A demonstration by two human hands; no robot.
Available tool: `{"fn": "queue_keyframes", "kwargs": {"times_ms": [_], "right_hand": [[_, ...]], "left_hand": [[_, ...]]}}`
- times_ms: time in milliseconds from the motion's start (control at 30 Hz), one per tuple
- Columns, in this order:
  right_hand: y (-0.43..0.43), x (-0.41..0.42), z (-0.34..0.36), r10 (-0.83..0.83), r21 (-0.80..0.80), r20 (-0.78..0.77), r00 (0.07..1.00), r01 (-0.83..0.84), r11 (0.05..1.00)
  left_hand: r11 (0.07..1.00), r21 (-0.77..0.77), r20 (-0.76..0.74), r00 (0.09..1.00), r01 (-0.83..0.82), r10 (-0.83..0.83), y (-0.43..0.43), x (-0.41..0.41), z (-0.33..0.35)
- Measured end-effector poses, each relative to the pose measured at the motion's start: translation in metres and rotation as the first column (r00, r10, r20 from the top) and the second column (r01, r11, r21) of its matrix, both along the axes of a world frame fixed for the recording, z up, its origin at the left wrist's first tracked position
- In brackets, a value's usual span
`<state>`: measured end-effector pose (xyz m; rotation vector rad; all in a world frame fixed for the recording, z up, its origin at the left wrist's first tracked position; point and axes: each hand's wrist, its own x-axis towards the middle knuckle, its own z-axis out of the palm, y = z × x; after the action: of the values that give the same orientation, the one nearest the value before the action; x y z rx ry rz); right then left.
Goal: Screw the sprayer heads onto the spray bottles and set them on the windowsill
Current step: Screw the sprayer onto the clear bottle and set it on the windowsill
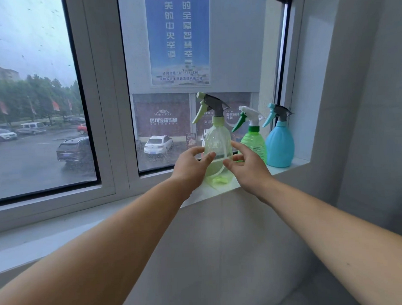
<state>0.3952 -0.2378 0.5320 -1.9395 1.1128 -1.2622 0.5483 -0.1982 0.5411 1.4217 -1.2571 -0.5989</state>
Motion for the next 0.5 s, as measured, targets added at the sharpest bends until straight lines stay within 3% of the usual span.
{"fn": "queue_keyframes", "kwargs": {"times_ms": [500], "right_hand": [[0.0023,-0.0004,-0.0088,0.013,0.027,0.01,1.0,-0.013,1.0]], "left_hand": [[0.999,0.019,0.038,0.999,0.027,-0.028,0.0005,-0.0027,-0.0079]]}}
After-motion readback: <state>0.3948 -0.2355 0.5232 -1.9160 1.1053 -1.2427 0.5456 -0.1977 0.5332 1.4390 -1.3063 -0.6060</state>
